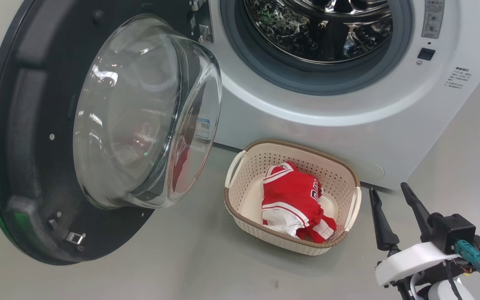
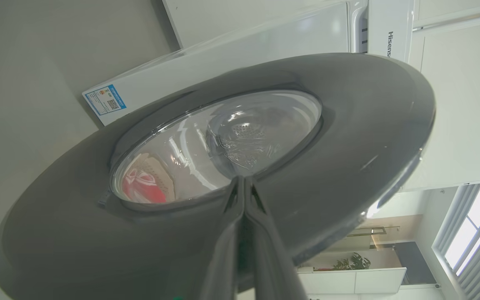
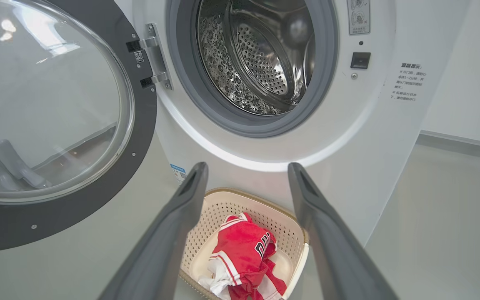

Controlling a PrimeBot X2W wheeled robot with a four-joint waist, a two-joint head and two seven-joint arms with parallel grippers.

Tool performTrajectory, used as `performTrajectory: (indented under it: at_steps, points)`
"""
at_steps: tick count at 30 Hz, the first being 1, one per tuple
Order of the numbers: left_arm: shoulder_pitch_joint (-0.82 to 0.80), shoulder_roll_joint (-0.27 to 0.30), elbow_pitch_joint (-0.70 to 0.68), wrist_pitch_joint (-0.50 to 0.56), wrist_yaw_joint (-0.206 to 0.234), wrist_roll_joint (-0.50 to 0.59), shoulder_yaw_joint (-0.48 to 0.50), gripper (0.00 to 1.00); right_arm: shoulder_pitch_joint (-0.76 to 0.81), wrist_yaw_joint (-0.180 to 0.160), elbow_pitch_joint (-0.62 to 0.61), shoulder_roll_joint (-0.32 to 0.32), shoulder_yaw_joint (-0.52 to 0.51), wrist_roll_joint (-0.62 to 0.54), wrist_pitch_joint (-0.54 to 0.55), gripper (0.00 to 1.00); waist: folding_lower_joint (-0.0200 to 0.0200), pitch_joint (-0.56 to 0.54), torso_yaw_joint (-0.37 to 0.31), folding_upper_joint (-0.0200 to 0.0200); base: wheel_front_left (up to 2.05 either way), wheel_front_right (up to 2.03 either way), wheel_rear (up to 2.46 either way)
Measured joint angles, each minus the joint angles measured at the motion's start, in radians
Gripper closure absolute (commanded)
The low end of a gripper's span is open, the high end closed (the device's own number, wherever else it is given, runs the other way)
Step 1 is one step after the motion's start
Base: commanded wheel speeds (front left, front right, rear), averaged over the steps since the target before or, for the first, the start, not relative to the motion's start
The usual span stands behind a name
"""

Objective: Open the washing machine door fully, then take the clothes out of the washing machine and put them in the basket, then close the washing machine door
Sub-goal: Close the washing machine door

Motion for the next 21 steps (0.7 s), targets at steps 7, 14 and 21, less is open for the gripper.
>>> performTrajectory:
  at_steps: [7, 14, 21]
  points:
    - [0.064, -0.012, -0.065, 0.020, 0.000, -0.007, 0.010, 1.00, 0.000, 0.000, 0.023, 0.007, 0.001, 0.000, -0.018, 0.00, 0.0000, -0.012, -0.042, 0.0000, 0.00, 0.00, 0.00]
    - [0.118, -0.048, -0.150, 0.043, 0.000, -0.007, -0.016, 1.00, 0.000, 0.000, 0.040, 0.006, -0.003, 0.000, -0.029, 0.00, 0.0000, -0.029, -0.079, 0.0000, 0.00, 0.00, 0.00]
    - [0.165, -0.063, -0.219, 0.061, 0.000, -0.008, -0.042, 1.00, 0.000, 0.000, 0.048, 0.007, -0.001, 0.000, -0.036, 0.00, 0.0000, -0.040, -0.122, 0.0000, 0.00, 0.00, 0.00]
